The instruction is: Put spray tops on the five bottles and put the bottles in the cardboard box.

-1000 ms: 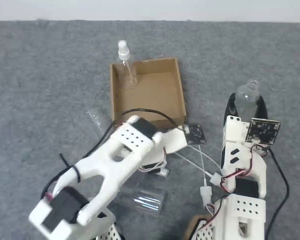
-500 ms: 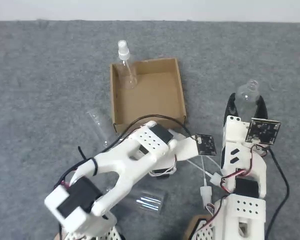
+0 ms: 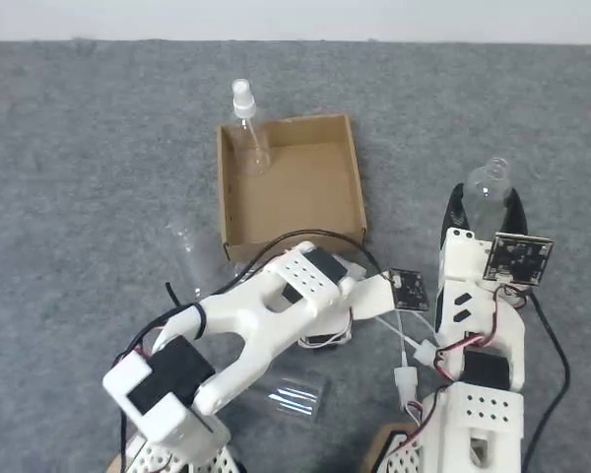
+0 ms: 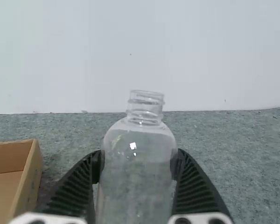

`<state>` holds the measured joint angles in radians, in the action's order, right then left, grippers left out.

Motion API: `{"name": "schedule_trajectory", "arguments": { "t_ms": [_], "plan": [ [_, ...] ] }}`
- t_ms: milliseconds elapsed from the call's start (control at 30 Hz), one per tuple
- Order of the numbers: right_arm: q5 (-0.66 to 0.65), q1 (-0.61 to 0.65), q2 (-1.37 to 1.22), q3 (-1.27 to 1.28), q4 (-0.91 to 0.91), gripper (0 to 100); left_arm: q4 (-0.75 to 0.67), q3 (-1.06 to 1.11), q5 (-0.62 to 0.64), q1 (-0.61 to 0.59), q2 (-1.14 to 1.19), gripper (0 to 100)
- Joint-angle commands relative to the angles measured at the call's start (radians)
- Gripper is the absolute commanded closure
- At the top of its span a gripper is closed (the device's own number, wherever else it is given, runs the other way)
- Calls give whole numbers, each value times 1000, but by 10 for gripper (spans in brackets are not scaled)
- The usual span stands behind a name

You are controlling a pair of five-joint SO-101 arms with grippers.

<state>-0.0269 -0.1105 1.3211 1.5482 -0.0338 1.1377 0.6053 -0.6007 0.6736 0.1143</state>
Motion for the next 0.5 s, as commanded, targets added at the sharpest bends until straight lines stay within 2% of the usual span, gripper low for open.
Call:
{"name": "schedule_trajectory", "arguments": {
  "t_ms": [0, 467],
  "plan": [
    [8, -7, 27, -26, 28, 982, -29, -50, 40, -6, -2, 968],
    [8, -7, 27, -28, 28, 982, -25, -88, 176, -6, -3, 987]
  ]
}}
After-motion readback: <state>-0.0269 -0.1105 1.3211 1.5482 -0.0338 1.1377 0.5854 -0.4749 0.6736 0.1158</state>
